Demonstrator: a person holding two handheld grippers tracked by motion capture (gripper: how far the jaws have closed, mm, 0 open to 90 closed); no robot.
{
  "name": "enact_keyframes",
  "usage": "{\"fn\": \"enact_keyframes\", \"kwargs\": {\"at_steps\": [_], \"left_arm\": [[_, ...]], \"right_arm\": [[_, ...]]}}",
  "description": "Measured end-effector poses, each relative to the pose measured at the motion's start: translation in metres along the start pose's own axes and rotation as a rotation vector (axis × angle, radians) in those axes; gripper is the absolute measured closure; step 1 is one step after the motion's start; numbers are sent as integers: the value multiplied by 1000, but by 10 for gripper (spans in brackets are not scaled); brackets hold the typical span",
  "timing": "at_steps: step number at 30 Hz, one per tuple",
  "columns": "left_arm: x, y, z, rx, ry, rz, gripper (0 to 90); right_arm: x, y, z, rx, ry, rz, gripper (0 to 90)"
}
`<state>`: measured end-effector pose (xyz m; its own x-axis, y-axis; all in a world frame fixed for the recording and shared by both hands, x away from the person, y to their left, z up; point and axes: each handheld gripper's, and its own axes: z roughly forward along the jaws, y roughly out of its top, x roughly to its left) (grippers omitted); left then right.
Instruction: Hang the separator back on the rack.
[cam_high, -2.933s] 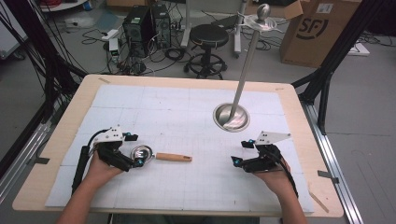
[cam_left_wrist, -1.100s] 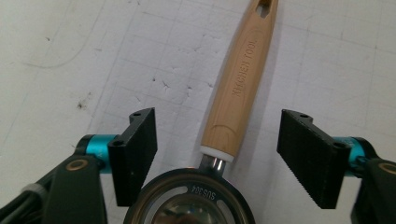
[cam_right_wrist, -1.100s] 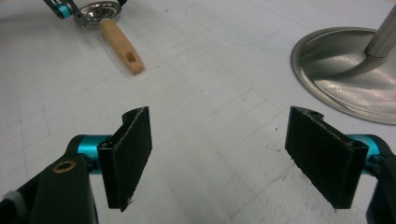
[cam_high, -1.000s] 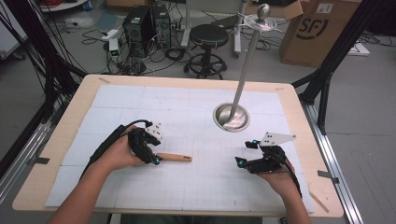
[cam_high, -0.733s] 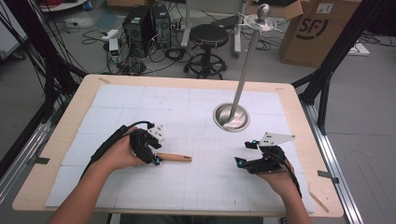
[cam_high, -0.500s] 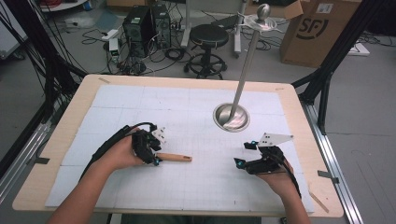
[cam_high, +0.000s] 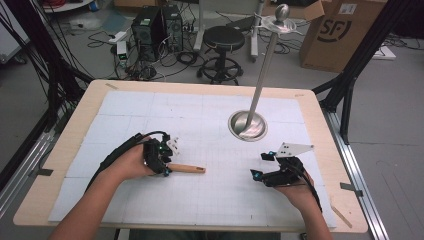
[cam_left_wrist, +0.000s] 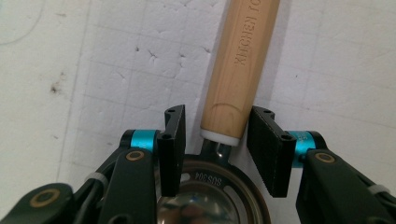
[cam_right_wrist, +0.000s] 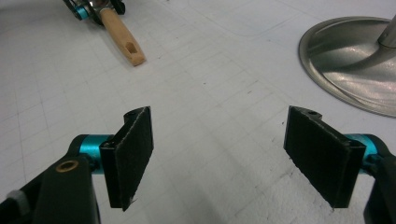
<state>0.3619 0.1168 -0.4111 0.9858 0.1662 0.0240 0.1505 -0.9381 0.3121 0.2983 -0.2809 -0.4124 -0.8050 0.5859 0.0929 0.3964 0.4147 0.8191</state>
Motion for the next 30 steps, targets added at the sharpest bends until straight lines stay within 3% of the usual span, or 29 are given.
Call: {"fn": "enact_keyframes", "kwargs": {"at_steps": [6, 8, 16, 24, 30], "left_arm": [[1, 0, 0, 1, -18, -3, 593], [0, 1, 0, 7, -24, 13, 637], [-2, 2, 0, 13, -16, 31, 675], [0, 1, -1, 1, -33, 2, 691], [1, 0, -7, -52, -30, -22, 694]], "right_arm": [[1, 0, 1, 5, 1, -2, 232], [1, 0, 2, 9, 1, -1, 233], [2, 1, 3, 8, 4, -2, 234], [1, 0, 2, 5, 2, -2, 235], [-1, -1, 1, 5, -2, -3, 236]]}}
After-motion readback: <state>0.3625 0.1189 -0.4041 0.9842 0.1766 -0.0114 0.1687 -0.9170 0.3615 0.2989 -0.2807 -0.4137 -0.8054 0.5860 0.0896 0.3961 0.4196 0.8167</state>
